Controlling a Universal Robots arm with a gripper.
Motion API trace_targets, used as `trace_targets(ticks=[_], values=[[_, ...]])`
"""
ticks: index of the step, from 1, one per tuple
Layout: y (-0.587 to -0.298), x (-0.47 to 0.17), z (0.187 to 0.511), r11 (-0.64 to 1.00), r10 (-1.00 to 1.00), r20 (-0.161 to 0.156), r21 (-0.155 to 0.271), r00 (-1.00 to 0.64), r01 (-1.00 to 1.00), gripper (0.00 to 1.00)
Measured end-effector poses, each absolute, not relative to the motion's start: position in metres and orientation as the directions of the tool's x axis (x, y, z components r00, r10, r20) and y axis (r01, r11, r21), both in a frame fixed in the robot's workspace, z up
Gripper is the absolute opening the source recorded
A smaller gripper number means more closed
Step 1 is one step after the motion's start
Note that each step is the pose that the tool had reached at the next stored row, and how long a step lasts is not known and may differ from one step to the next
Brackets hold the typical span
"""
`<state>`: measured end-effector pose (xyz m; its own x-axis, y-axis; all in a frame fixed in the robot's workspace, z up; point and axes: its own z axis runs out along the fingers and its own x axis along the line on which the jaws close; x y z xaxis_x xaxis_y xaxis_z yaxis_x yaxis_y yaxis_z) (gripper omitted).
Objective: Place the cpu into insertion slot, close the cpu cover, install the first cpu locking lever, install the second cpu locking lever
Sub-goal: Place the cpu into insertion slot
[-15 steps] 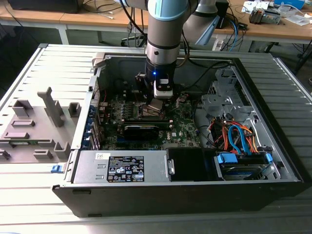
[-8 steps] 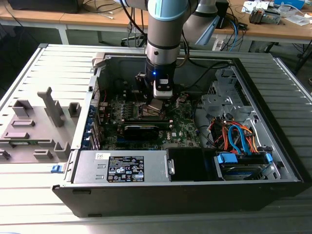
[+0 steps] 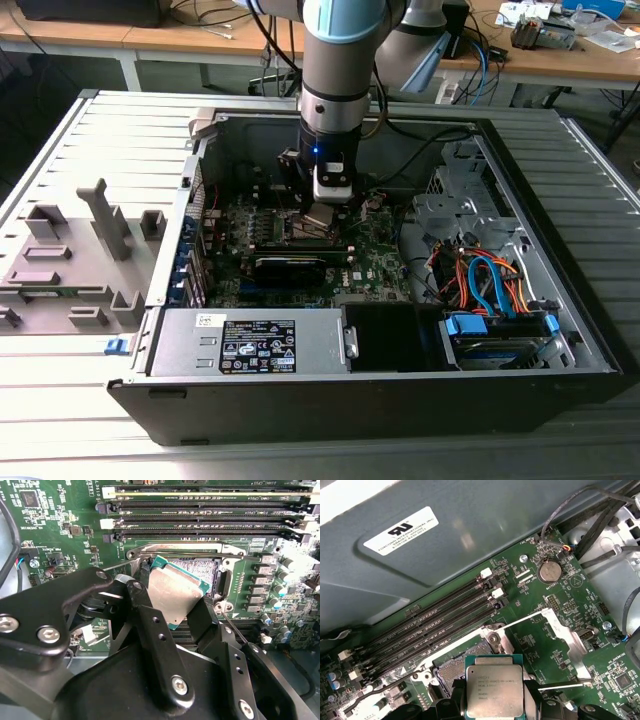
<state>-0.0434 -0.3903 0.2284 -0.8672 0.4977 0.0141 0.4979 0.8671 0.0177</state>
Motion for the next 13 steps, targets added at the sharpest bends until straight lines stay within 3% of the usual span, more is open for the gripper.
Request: trace_targets(ticks=[13], values=[[-0.3903, -0.0434, 0.2282, 0.856, 0.517, 0.014, 0.018, -0.856, 0.517, 0.55]])
